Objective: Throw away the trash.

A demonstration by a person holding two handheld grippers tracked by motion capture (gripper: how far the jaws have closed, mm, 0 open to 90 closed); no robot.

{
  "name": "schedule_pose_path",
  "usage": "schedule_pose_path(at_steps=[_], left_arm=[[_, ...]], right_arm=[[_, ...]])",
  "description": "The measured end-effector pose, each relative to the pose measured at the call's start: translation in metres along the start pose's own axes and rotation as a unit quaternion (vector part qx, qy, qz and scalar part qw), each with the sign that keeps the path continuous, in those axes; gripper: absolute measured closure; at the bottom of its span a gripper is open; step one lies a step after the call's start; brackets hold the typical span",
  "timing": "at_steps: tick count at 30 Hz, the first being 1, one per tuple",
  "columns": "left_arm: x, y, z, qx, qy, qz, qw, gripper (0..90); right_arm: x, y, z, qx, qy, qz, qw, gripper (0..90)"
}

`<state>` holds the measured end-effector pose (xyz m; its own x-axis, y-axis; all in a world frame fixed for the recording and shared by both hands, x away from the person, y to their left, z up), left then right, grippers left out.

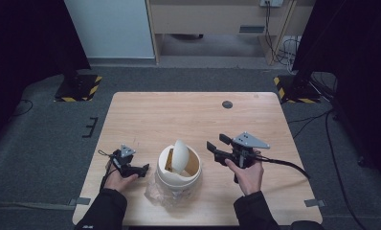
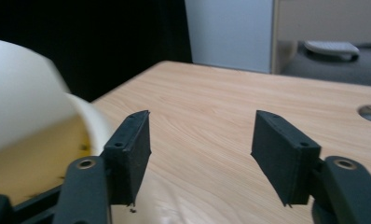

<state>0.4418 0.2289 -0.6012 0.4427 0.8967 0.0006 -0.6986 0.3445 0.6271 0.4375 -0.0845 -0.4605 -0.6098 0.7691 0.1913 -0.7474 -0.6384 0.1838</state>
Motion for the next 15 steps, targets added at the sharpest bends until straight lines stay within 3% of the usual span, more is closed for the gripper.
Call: schedule_pose_path(at_steps=[3,8,11,15], left_arm=[[0.000,0.000,0.000,0.000,0.000,0.000,1.0000,0.0],[0.000,0.000,0.000,0.000,0.000,0.000,1.0000,0.0],[0.000,0.000,0.000,0.000,0.000,0.000,1.0000,0.0],[0.000,0.000,0.000,0.000,0.001,0.001,1.0000,0.0]], right_arm=[[-0.018,-0.009,-0.008,0.040,0.001,-0.005,0.9992,30.0],[-0.046,-0.015,-0.014,0.097,0.009,-0.012,0.9952,25.4],[-0.061,-0.008,-0.025,0.130,0.028,-0.018,0.9909,23.6],[-0.078,0.008,-0.044,0.141,0.018,-0.023,0.9895,22.6]])
Point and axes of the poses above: each handheld gripper's, and its own axes: y roughly backward along the jaws, z roughly out of its top, x roughly to its left, the point moved 9 cm from there along -y, roughly forward along the jaws, and after that the axes turned 7 degrees about -x, right-handed, at the moved point
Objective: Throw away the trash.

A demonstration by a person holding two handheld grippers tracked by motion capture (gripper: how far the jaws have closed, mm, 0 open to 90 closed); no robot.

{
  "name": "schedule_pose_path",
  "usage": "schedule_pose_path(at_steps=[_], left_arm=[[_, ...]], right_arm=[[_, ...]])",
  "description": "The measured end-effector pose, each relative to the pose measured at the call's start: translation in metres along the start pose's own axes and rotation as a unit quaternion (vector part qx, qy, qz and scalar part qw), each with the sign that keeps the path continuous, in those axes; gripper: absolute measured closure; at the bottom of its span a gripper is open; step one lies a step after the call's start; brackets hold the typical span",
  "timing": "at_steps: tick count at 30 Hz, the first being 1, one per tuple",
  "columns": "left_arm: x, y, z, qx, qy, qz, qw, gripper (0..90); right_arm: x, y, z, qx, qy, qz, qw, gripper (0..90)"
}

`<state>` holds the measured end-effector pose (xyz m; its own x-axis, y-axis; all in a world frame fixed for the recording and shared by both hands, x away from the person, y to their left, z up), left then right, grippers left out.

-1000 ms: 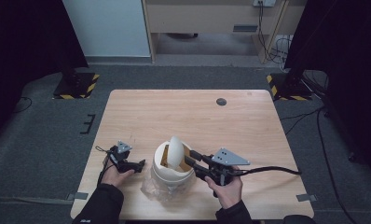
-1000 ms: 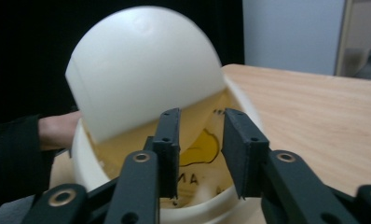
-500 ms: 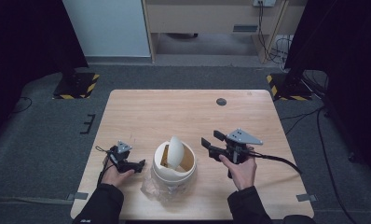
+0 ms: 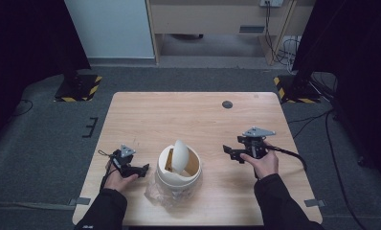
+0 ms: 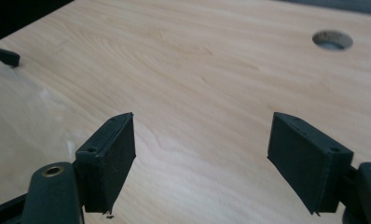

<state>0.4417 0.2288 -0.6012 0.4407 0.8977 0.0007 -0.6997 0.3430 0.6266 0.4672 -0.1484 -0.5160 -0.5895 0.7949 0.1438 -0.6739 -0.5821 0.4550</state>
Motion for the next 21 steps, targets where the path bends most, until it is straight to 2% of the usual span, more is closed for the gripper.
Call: schedule_pose_path(at_steps=[4,6,10,12,16,21], left_arm=[[0.000,0.000,0.000,0.000,0.000,0.001,1.0000,0.0],[0.000,0.000,0.000,0.000,0.001,0.001,1.0000,0.0],[0.000,0.000,0.000,0.000,0.001,0.001,1.0000,0.0],[0.000,0.000,0.000,0.000,0.001,0.001,1.0000,0.0],[0.000,0.000,0.000,0.000,0.001,0.001,1.0000,0.0],[0.000,0.000,0.000,0.000,0.001,0.001,1.0000,0.0]], right_arm=[[-0.016,0.008,-0.028,0.018,0.000,-0.005,0.9998,20.1],[-0.025,0.011,-0.040,0.024,-0.009,-0.011,0.9996,19.7],[-0.043,0.019,-0.053,0.033,-0.019,-0.027,0.9989,15.9],[-0.052,0.024,-0.058,0.038,-0.022,-0.042,0.9981,14.7],[-0.069,0.030,-0.072,0.069,-0.001,-0.074,0.9949,13.4],[-0.081,0.031,-0.080,0.085,0.003,-0.083,0.9929,11.3]])
Point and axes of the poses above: each handheld gripper's, and its own axes: y roughly backward along the jaws, z roughly out of its top, x roughly to its left, the point moved 9 cm from there along -y, roughly forward along the jaws, and after that the axes turned 7 degrees about -x, right-handed, at the moved point
